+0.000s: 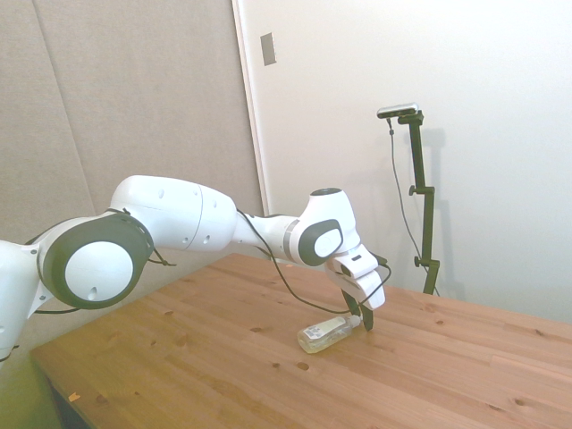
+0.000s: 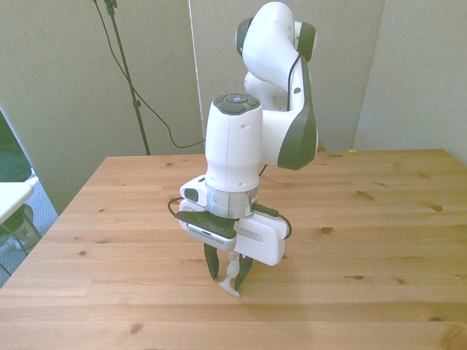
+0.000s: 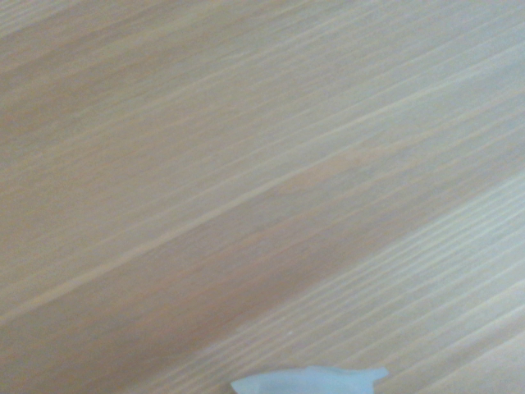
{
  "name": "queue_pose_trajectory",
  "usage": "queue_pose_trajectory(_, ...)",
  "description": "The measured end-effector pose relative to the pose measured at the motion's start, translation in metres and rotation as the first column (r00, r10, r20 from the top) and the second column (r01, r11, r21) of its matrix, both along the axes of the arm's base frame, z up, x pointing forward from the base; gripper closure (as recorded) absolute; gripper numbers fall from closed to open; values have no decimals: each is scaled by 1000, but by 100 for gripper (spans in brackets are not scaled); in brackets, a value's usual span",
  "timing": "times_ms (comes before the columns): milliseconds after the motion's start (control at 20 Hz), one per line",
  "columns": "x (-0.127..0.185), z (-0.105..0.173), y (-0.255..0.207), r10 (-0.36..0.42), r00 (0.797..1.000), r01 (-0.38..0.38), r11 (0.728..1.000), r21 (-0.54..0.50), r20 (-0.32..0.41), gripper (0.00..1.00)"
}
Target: Stand the sanitizer
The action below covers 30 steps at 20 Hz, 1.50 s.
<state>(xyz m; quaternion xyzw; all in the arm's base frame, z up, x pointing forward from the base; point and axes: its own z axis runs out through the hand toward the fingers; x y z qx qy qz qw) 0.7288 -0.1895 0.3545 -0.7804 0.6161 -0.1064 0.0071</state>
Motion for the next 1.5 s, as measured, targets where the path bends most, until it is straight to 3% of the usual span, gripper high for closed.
queue_pose_trajectory(650, 4, 4, 9, -14, 1000, 14, 1000, 11, -16, 100)
queue_pose_trajectory(950, -4, 56, 37, -40, 990, 50, 996, -76, 136, 100)
queue_pose_trajectory(1100, -23, 93, 67, -40, 971, 75, 987, -143, 235, 100)
queue_pose_trajectory(1250, -48, 122, 98, -35, 939, 110, 973, -202, 341, 100)
queue_pose_trajectory(1500, -104, 136, 124, -32, 870, 184, 947, -265, 491, 100)
